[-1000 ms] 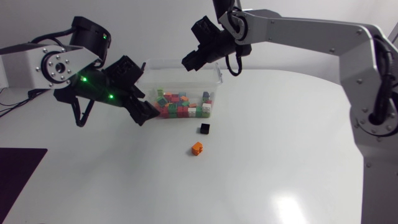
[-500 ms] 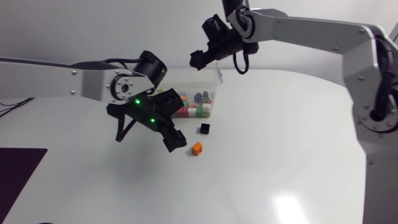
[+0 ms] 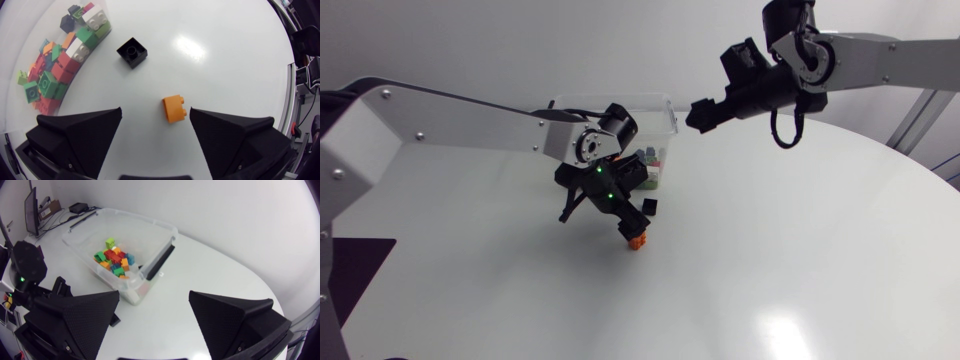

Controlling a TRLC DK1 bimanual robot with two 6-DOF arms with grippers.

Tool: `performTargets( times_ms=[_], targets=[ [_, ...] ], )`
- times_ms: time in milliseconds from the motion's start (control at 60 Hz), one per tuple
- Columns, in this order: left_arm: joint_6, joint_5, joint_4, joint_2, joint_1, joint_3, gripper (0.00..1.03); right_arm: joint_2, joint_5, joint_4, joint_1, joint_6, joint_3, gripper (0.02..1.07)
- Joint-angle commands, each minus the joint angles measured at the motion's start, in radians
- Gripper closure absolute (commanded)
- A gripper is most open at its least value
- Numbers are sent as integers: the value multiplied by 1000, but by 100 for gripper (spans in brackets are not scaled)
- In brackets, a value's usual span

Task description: Place the duplo bricks in the container

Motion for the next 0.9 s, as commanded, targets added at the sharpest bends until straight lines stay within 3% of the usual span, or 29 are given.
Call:
performTargets(
  times_ms=[0, 217, 300, 350, 500, 883],
  targets=[
    [-43, -5, -29, 60, -14, 47, 17, -48, 28, 10, -2, 37, -61, 7],
    [-68, -5, -49, 117, -52, 79, 36, -91, 74, 4, -8, 68, -161, 7],
    [-77, -5, -56, 137, -54, 93, 48, -96, 83, 6, -2, 105, -190, 7],
    [-82, -5, -67, 151, -52, 105, 68, -105, 83, 10, 9, 179, -220, 7],
    [-86, -39, -89, 166, -59, 101, 71, -131, 100, 76, 43, 286, -316, 7],
    [-74, -42, -69, -44, 0, -74, 81, 16, 183, 84, 213, 435, -294, 9]
  ],
)
